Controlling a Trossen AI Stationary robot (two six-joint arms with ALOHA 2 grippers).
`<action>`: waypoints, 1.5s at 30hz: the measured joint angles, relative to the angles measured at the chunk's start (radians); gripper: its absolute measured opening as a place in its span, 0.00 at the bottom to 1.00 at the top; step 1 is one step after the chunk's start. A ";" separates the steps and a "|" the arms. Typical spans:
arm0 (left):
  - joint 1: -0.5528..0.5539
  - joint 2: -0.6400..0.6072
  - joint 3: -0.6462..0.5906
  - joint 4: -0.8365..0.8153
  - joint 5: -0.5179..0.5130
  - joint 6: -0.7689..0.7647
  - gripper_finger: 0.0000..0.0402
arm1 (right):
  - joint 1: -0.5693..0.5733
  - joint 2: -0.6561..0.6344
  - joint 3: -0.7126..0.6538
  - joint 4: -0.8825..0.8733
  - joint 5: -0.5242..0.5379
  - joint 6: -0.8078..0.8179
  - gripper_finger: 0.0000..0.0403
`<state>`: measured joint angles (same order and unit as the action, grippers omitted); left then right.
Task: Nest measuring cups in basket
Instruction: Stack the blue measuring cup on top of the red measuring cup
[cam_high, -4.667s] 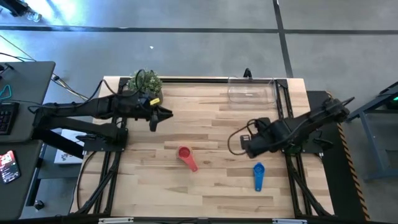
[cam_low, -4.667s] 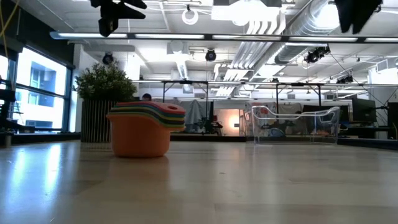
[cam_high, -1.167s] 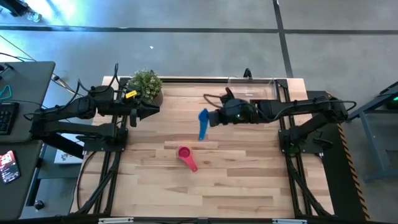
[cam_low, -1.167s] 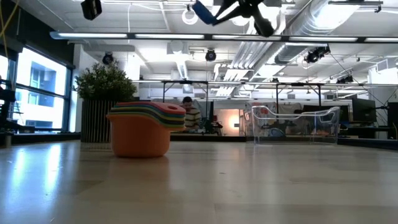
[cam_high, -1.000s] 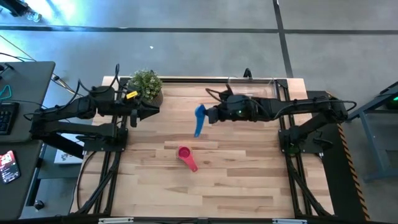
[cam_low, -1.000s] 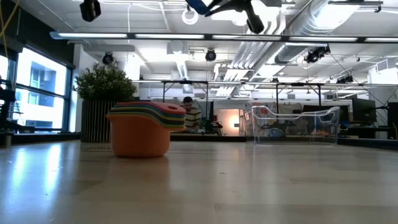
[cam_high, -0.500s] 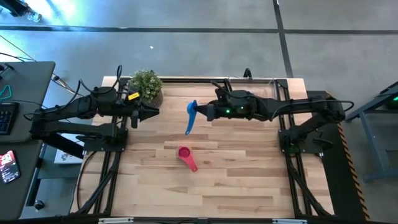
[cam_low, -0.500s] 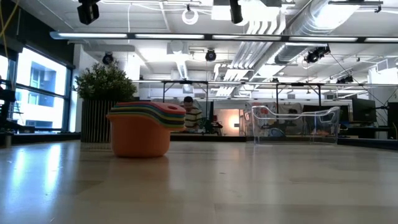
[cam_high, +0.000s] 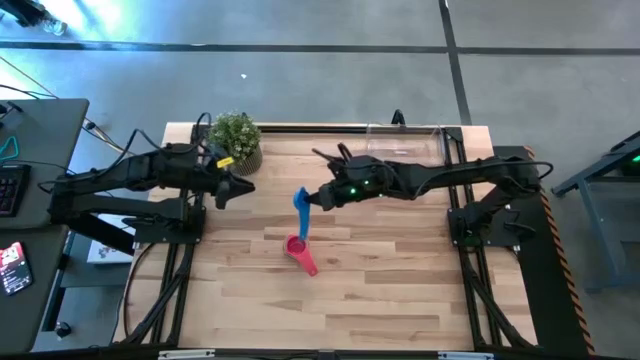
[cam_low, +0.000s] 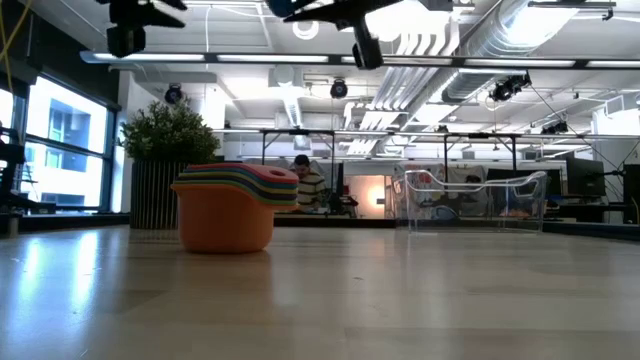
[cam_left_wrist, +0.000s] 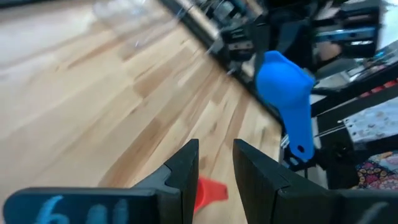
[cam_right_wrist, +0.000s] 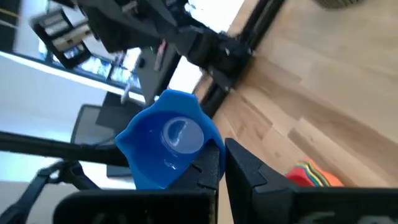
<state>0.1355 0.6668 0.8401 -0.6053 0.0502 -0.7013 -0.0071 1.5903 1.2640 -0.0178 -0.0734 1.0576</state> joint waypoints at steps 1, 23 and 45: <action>-0.001 0.006 0.000 -0.020 0.003 -0.008 0.22 | 0.000 0.007 0.000 -0.003 -0.011 0.000 0.00; -0.198 0.352 0.000 -0.159 -0.004 -0.011 0.22 | -0.060 -0.010 -0.001 -0.154 -0.108 -0.072 0.00; -0.276 0.739 -0.001 -0.065 -0.048 -0.065 0.22 | -0.105 -0.158 -0.001 -0.308 -0.093 -0.165 0.00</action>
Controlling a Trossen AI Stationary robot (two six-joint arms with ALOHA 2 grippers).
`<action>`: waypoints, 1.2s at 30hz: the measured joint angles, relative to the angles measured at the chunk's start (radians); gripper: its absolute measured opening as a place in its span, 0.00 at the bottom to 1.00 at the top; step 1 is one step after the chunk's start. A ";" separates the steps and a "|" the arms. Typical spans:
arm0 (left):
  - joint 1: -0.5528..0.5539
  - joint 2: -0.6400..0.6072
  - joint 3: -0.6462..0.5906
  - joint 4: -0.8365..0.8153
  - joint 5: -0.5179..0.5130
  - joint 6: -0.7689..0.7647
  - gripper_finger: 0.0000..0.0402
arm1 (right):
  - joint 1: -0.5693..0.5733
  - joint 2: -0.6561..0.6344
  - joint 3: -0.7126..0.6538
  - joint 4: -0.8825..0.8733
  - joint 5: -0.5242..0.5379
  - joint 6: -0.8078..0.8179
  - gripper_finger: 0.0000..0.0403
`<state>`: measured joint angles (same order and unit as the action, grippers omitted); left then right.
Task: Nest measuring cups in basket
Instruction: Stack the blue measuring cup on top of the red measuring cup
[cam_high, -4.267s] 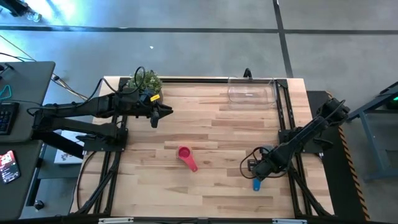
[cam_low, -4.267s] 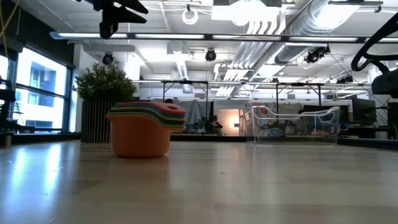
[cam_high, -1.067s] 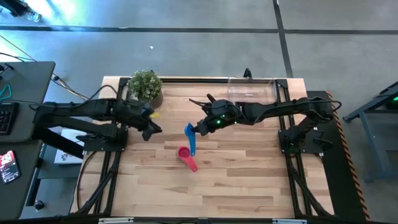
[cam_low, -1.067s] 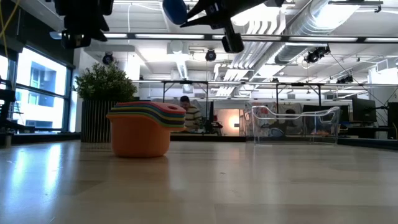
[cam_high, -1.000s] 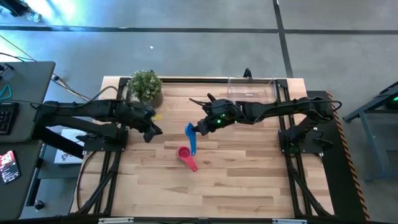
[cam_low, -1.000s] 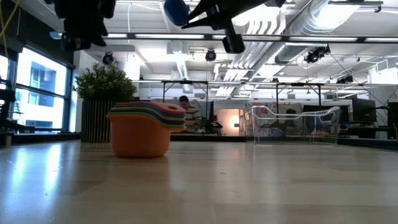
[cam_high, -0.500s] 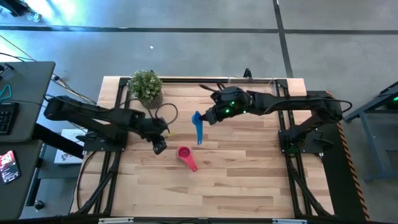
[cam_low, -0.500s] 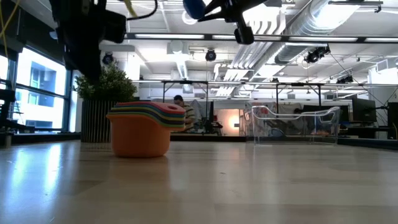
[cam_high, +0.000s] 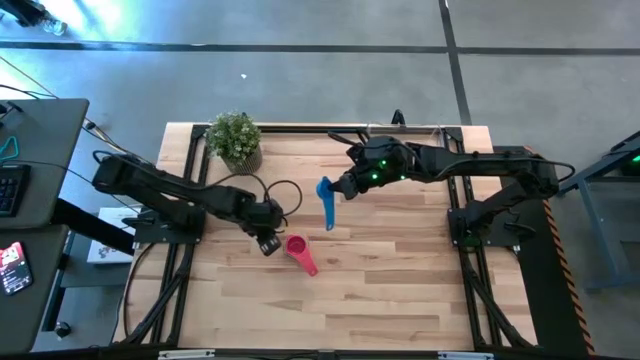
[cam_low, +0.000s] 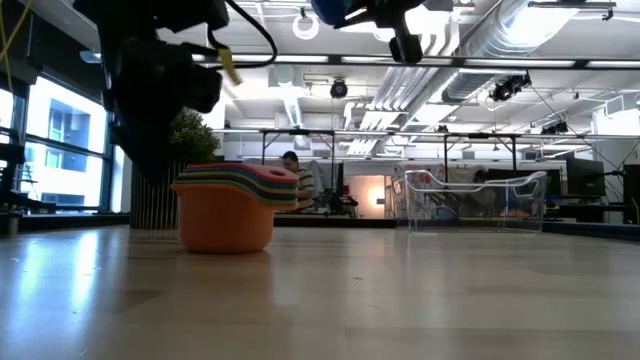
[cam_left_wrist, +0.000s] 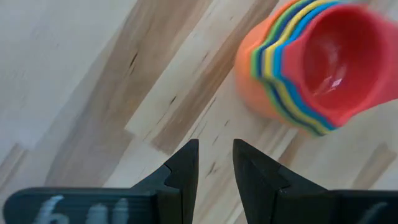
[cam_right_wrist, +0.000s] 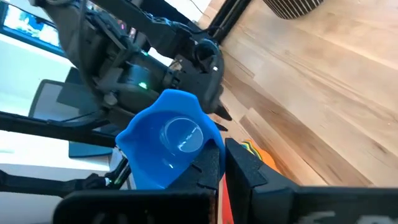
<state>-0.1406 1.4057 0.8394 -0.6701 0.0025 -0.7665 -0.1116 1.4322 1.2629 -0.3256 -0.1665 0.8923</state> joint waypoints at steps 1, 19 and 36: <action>0.000 0.011 0.000 0.003 0.000 -0.009 0.22 | 0.000 -0.001 0.000 -0.003 0.000 0.000 0.00; -0.010 0.168 0.000 0.154 0.071 -0.036 0.22 | 0.001 0.000 0.000 -0.062 0.000 -0.004 0.00; -0.010 0.225 0.000 0.365 0.093 -0.044 0.22 | 0.001 0.000 0.000 -0.075 -0.001 0.000 0.00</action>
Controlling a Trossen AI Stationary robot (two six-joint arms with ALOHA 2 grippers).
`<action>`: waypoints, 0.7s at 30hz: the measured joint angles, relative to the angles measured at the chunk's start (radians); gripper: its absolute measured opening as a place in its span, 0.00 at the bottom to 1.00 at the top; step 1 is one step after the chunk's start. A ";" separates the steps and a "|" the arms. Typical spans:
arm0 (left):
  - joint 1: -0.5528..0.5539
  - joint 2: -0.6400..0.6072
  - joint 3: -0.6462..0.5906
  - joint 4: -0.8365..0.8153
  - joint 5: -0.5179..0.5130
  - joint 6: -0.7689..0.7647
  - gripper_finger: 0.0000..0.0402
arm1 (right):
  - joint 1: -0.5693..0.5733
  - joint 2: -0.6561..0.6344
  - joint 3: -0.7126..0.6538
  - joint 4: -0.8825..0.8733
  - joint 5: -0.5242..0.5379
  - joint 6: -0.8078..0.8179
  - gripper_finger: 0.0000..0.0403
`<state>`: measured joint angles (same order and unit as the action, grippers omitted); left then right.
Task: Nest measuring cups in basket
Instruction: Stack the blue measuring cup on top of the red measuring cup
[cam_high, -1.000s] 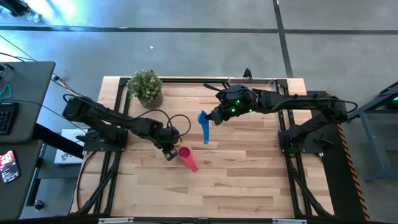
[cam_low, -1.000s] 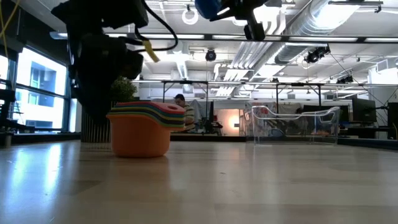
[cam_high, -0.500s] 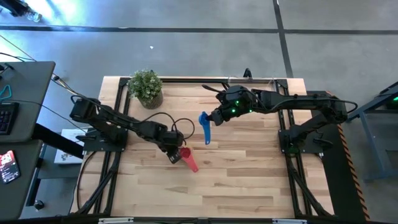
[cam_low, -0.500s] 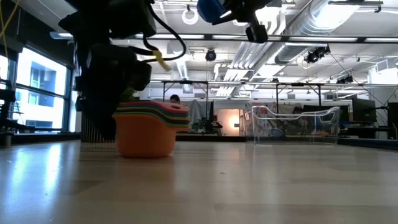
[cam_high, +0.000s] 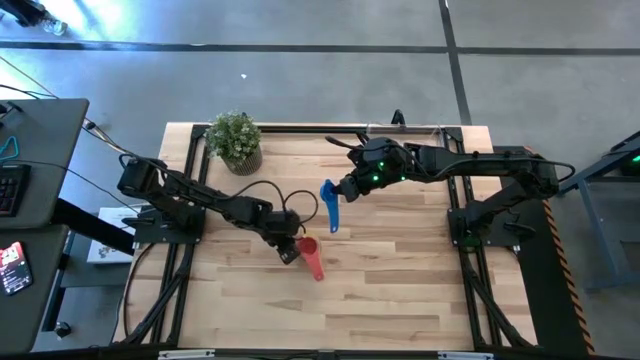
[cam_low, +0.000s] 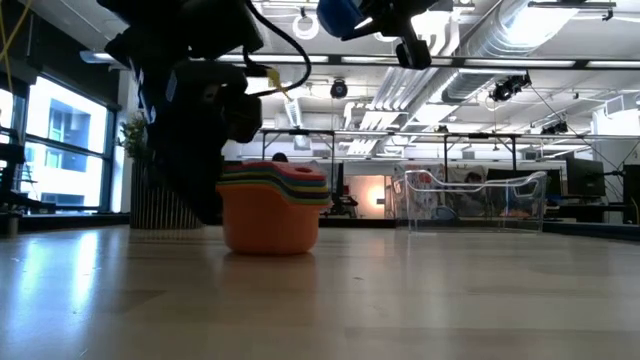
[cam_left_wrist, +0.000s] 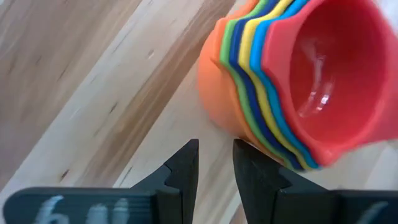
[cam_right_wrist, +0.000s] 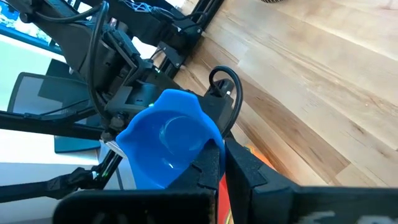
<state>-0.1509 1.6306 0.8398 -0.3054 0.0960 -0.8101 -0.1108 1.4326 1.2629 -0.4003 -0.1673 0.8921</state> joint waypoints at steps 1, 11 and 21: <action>0.000 0.000 0.000 0.016 0.000 0.000 0.22 | 0.000 0.000 0.000 0.000 0.000 0.000 0.00; 0.000 0.000 0.000 0.118 0.000 0.001 0.22 | 0.000 0.000 0.000 0.001 0.000 0.003 0.00; 0.044 -0.066 0.000 0.103 0.133 0.044 0.22 | 0.039 0.000 0.000 0.000 0.007 0.053 0.00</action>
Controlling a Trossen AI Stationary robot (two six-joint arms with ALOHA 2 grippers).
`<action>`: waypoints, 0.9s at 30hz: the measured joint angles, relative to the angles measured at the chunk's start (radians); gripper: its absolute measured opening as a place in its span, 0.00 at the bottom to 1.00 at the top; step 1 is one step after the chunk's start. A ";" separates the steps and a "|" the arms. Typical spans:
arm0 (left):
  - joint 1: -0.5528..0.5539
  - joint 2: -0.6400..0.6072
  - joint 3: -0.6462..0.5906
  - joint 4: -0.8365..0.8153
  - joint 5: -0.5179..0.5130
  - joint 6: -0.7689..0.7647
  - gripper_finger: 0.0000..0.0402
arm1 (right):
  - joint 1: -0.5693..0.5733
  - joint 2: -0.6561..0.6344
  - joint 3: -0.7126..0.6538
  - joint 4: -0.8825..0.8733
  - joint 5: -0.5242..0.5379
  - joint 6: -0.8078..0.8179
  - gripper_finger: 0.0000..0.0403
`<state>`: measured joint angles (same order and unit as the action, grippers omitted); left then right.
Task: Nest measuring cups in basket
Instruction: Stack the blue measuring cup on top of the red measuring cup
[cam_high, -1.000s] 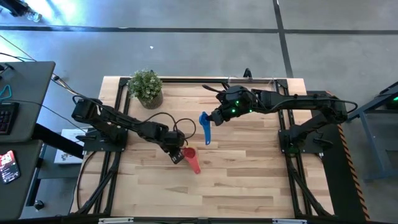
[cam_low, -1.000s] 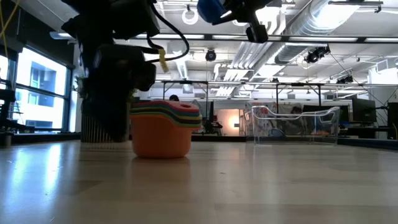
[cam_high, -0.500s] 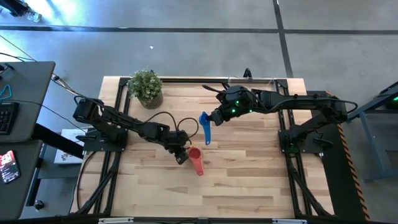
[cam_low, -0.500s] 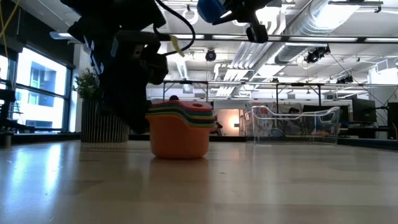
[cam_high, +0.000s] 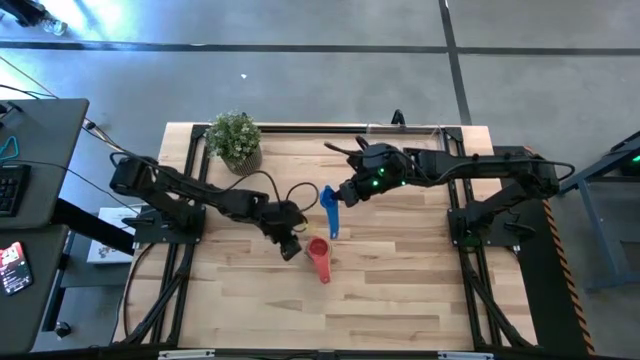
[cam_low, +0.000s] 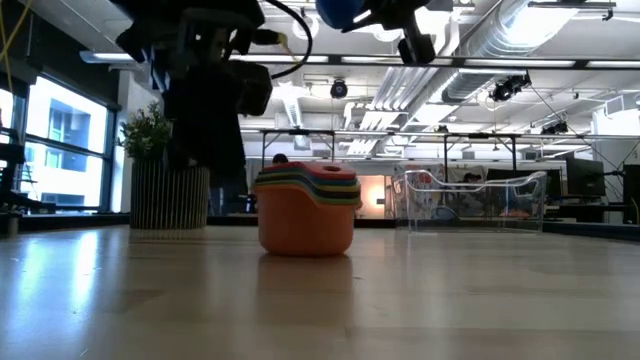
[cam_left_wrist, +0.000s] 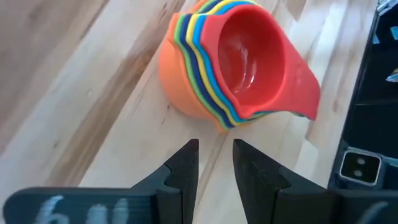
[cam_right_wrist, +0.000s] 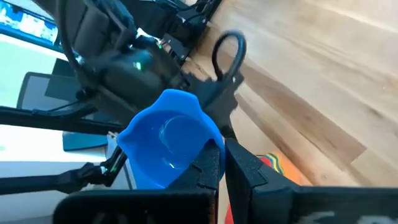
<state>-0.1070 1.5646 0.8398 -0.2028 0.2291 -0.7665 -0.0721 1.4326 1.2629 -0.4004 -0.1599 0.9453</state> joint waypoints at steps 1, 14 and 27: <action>0.005 -0.014 0.000 -0.016 0.004 0.010 0.22 | 0.009 0.000 0.000 0.001 0.007 0.016 0.00; 0.064 -0.218 0.000 -0.081 0.008 0.102 0.22 | 0.151 0.033 0.000 0.018 0.168 0.200 0.00; 0.147 -0.475 0.001 -0.063 0.005 0.116 0.22 | 0.192 0.189 0.000 0.069 0.126 0.291 0.00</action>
<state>0.0405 1.0891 0.8406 -0.2653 0.2337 -0.6501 0.1204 1.6215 1.2633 -0.3313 -0.0338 1.2366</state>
